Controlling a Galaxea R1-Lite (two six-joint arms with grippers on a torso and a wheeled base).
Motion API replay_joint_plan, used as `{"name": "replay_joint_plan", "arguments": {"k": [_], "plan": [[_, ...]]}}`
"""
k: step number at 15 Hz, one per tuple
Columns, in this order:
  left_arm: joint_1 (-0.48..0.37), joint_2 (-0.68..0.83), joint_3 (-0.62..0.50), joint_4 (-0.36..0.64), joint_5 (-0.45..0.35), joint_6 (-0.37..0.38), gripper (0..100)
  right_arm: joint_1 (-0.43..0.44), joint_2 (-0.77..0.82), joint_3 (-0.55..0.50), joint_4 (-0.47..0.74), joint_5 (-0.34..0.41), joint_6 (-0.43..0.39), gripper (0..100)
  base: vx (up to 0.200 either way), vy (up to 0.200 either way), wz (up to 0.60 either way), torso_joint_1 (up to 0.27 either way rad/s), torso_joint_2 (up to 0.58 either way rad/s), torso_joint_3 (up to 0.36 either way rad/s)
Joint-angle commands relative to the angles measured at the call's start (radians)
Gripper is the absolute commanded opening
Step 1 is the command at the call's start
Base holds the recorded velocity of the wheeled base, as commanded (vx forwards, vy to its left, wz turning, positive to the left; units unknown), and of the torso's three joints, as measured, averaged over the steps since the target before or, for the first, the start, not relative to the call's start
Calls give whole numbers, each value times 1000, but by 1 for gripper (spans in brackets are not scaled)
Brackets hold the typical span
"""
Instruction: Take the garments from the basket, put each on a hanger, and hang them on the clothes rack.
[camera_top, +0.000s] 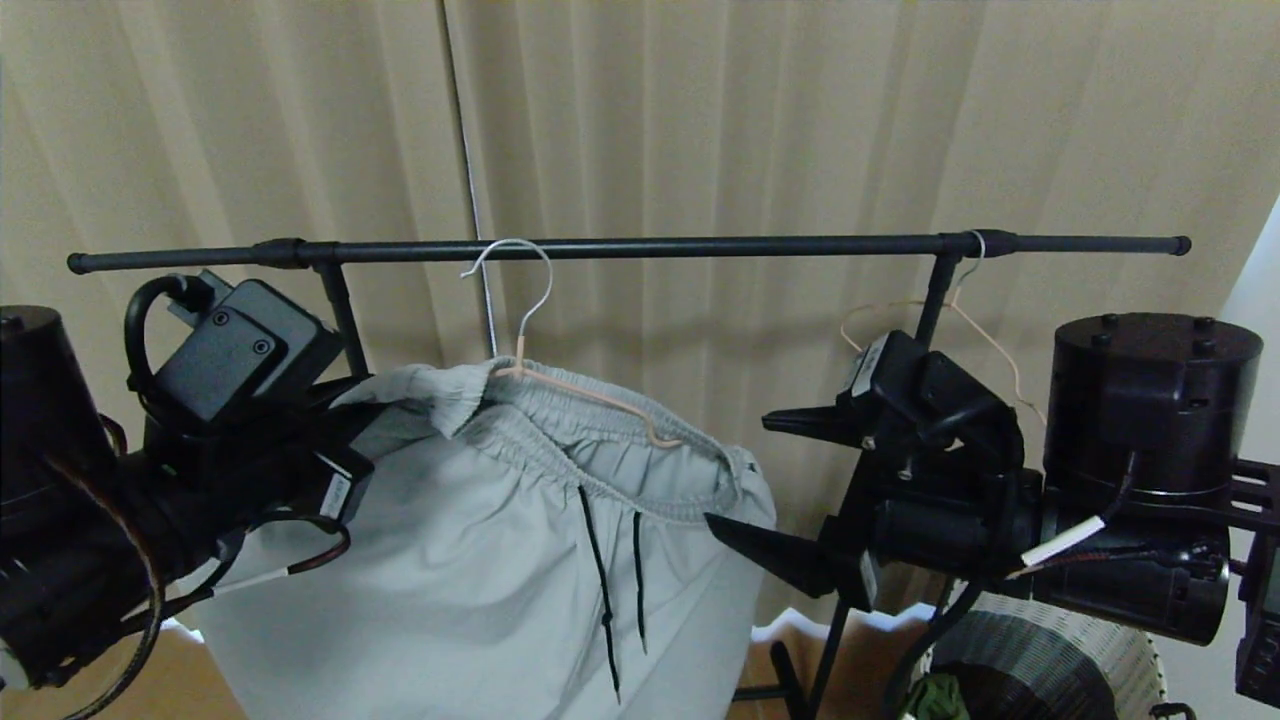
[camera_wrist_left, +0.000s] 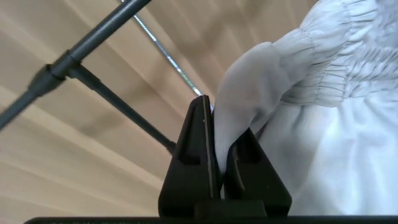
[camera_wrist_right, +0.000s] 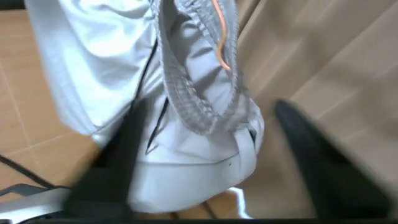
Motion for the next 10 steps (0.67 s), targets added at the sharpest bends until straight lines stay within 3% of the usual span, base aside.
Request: {"name": "replay_joint_plan", "arguments": {"k": [1,4,7,10], "plan": [[-26,-1,2,-10,-1,-13,0,1,27,-48,-3,-1,-21,100,0,0,0,0,0,0],[-30,-3,10,-52,-2,-15,0,27,74,-128,-3,-14,-50,100,0,0,0,0,0,0],[-49,-3,11,-76,-2,-15,0,29,151,-198,-9,-87,-99,100,0,0,0,0,0,0],[-82,-12,25,-96,-2,-15,0,21,245,-254,-84,-98,-140,100,0,0,0,0,0,0]]}}
